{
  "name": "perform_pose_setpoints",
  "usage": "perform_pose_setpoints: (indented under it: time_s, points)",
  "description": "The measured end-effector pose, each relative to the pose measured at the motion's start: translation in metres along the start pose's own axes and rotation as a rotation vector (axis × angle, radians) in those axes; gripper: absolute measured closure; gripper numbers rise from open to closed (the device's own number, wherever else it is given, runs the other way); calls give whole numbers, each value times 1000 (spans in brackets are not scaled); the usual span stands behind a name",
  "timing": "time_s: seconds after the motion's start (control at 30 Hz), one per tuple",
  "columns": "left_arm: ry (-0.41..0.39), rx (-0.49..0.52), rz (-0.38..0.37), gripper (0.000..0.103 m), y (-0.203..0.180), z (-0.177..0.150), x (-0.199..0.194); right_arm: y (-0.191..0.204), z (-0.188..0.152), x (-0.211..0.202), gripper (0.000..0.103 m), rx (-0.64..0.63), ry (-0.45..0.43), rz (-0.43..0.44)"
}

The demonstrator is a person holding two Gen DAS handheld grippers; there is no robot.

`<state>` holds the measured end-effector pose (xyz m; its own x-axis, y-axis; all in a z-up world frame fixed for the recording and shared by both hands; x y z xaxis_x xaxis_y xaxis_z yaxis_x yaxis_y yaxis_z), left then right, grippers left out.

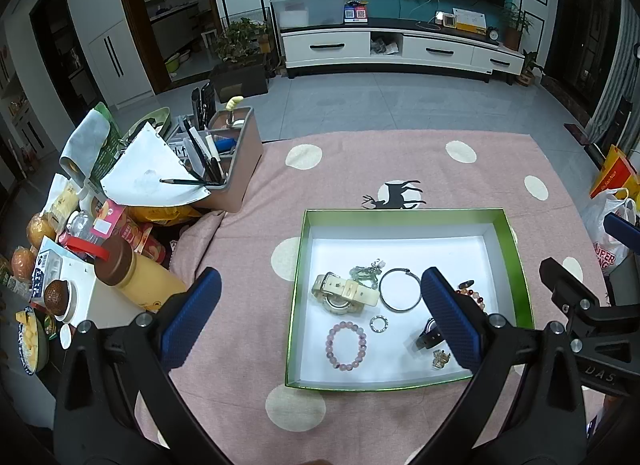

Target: Organize jewelry

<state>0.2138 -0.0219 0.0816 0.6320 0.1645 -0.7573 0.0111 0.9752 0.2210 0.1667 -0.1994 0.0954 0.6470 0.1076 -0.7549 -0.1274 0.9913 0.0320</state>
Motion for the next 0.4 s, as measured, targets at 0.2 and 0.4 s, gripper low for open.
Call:
perform_pose_setpoints:
  time_s: [0.2, 0.4]
  points:
    - [8, -7, 7, 2, 1, -1, 1, 0, 0, 0, 1, 0, 0, 1]
    - [17, -11, 10, 2, 0, -1, 3, 1, -2, 3, 1, 0, -1, -1]
Point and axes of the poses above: each gripper's, at about its wrist camera, not at the fingertips, and x roughly the way its jaws point, y to its left, z to its top, the point moved 4 cm from there along x, roughly the way its jaws point, and after that the axes turned 10 degrees about z, right-handed, at the moved point
